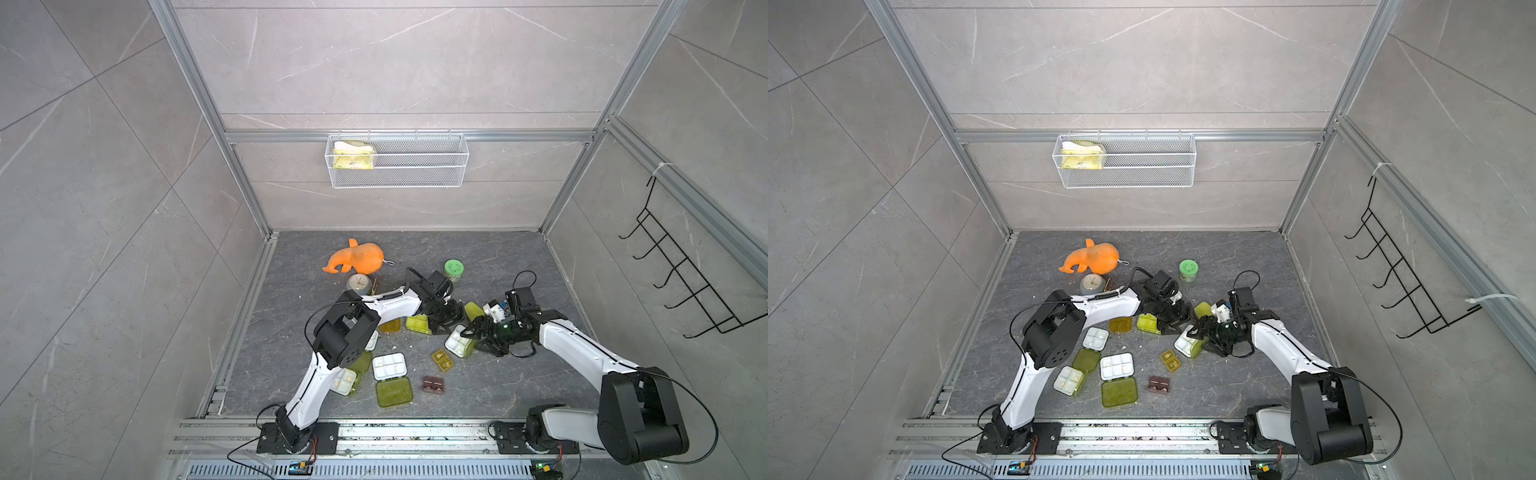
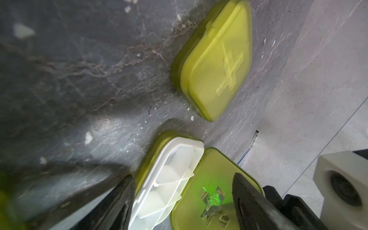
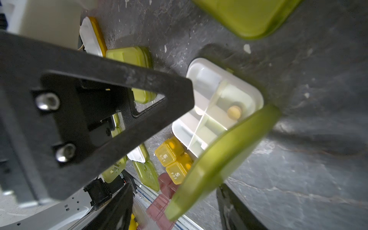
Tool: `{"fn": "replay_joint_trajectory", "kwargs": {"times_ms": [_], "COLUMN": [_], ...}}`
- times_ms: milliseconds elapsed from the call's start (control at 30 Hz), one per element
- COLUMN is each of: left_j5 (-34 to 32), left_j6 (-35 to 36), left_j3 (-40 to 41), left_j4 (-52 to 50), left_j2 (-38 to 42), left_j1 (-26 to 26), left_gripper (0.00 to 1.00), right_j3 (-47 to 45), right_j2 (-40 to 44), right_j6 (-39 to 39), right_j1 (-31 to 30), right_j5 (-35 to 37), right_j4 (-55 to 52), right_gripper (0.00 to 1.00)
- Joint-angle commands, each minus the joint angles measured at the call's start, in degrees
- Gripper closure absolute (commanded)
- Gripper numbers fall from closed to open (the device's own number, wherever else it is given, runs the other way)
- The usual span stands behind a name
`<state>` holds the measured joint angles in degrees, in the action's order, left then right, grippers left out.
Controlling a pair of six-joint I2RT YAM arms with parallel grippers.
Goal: Close pillboxes
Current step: Close the lid on the pillbox.
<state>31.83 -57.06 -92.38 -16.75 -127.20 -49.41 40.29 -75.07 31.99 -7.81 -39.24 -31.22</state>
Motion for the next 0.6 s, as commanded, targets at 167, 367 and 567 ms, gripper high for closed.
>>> {"fn": "replay_joint_trajectory", "kwargs": {"times_ms": [167,367,567], "left_j5": [0.2,-0.57,-1.19], "left_j6": [-0.13,0.68,1.26], "left_j3": [2.27,3.73,4.51], "left_j4": [0.78,-0.06,-0.8], "left_j2": [6.13,8.41,10.36], "left_j1": [2.72,3.78,4.49], "left_gripper": [0.2,0.2,0.2], "right_j3": [1.45,1.57,1.44], "right_j2": [-0.69,-0.69,-1.37], "right_j6": [0.97,1.15,1.38], "right_j1": [-0.95,-1.28,-1.46], "right_j5": [0.17,0.13,-0.02], "right_j4": [1.07,1.3,2.18], "right_gripper": [0.32,0.32,0.32]}}
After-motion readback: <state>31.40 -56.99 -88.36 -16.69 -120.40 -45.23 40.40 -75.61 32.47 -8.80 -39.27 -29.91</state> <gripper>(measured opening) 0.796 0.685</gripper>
